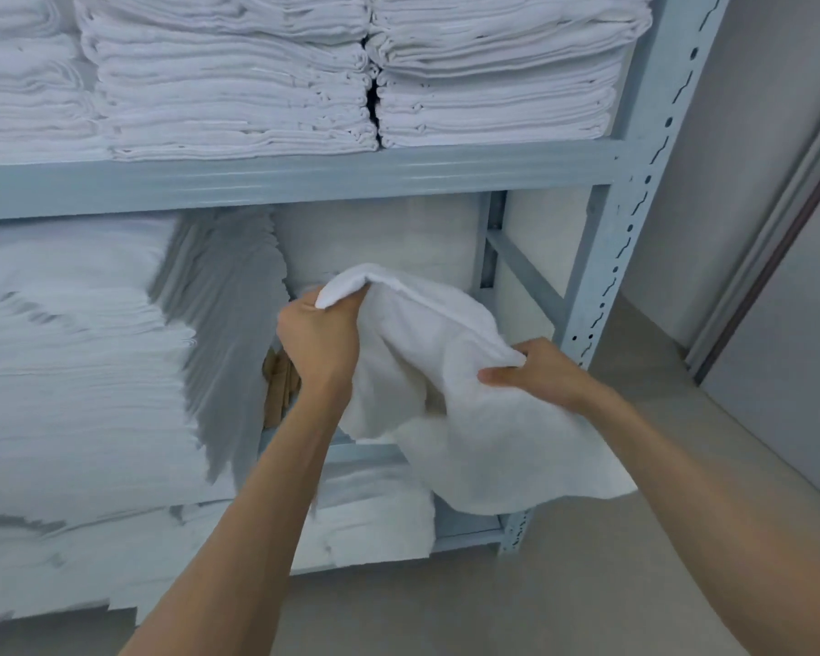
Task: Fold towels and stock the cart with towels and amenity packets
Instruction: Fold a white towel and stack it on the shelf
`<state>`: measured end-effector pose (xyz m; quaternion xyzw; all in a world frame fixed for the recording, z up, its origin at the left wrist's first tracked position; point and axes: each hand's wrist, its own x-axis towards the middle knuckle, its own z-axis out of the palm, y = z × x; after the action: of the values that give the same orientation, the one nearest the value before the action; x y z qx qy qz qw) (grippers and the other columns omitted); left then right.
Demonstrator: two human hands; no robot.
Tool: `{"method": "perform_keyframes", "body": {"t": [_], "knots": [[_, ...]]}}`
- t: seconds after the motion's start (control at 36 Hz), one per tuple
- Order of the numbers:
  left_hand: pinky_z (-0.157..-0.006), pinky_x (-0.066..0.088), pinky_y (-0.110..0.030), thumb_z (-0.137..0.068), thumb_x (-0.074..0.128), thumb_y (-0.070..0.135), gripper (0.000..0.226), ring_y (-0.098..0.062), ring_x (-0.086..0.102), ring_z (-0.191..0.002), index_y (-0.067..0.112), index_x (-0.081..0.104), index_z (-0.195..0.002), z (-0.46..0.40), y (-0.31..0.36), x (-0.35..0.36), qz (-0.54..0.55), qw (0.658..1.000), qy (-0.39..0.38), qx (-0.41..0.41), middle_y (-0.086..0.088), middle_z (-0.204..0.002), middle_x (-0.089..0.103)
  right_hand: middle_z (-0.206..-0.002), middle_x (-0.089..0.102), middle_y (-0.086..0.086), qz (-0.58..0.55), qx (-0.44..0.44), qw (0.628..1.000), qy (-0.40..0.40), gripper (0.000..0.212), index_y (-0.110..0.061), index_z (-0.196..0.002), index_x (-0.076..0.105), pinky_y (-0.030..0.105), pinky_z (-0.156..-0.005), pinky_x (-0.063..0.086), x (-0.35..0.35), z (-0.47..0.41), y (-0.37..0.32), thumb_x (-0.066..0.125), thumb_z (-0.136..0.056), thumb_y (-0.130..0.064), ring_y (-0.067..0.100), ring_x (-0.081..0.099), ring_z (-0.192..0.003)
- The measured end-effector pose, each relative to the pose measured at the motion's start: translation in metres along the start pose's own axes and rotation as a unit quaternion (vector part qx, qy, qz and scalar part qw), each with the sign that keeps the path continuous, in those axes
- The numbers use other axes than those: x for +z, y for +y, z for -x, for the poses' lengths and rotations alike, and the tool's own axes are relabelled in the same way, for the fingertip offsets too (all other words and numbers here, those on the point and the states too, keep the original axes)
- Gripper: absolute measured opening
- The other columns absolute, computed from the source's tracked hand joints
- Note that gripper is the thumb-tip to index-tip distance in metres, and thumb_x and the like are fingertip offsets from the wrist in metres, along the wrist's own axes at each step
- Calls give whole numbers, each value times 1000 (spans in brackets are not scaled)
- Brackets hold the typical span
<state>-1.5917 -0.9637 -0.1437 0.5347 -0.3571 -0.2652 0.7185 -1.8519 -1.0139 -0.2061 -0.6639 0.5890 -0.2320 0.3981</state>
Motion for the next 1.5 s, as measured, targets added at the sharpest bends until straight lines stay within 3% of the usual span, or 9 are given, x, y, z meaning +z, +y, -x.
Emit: {"method": "perform_keyframes", "body": {"t": [0.17,0.33,0.47,0.64,0.78,0.92,1.06,1.36,1.5], "knots": [[-56,30,-31,-80,75,8,44,-18,34,-62,15,41,-55,30,27,-24,48,998,-29,2,-5,-59,39,-56,63,3,11,55,998,28,55,-18,-55,61,24,-46,38,42,57,49,87,-48,-66,18,58,-48],[-56,27,-32,-81,74,5,53,-16,31,-60,24,35,-48,54,55,-32,55,995,-80,34,4,-53,33,-88,77,-8,-77,39,994,69,30,-24,-91,76,39,-83,59,82,86,66,70,-86,-53,10,74,-78],[-54,27,-27,-78,74,7,58,-12,30,-56,28,35,-40,58,62,-41,31,996,-82,31,9,-50,33,-74,71,-17,-94,32,992,83,33,-31,-77,70,11,-58,47,115,104,57,57,-91,-57,0,68,-66],[-60,43,-34,-67,83,28,26,-17,52,-69,11,65,-78,55,48,-70,-55,996,-68,-26,-9,-74,56,-67,63,-5,-82,72,985,132,45,-21,-68,59,27,-56,38,118,109,75,58,-90,-61,16,60,-63],[-59,42,-32,-63,91,27,39,-18,52,-64,18,53,-59,47,16,-108,-149,985,-29,-87,1,-65,52,-81,63,10,-159,134,957,204,39,-9,-79,60,32,-67,42,75,101,85,69,-87,-46,26,61,-75],[-53,40,-27,-64,92,30,39,-19,53,-61,11,58,-64,48,-9,-136,-286,947,-85,-117,-4,-67,54,-58,46,6,-123,140,952,242,53,-15,-58,42,31,-49,32,40,103,87,68,-87,-51,24,46,-55],[-43,35,-24,-65,90,45,52,-14,49,-51,13,50,-60,57,-19,-141,-379,912,-106,-118,-1,-60,50,-114,66,19,-186,171,935,247,66,7,-118,60,52,-94,51,48,98,87,68,-86,-50,38,64,-104],[-66,51,-38,-76,82,48,64,-36,70,-73,-14,65,-84,93,-43,-153,-343,891,-190,-230,-26,-81,69,-83,65,13,-76,164,957,225,51,-6,-74,60,34,-62,45,15,101,103,72,-79,-55,31,63,-73],[-71,54,-41,-88,70,22,29,-32,65,-75,-6,62,-90,115,-59,-123,-291,905,-148,-274,-24,-92,67,-118,62,17,-13,188,966,180,47,-4,-114,59,41,-87,52,34,108,100,59,-90,-44,36,61,-103]]}}
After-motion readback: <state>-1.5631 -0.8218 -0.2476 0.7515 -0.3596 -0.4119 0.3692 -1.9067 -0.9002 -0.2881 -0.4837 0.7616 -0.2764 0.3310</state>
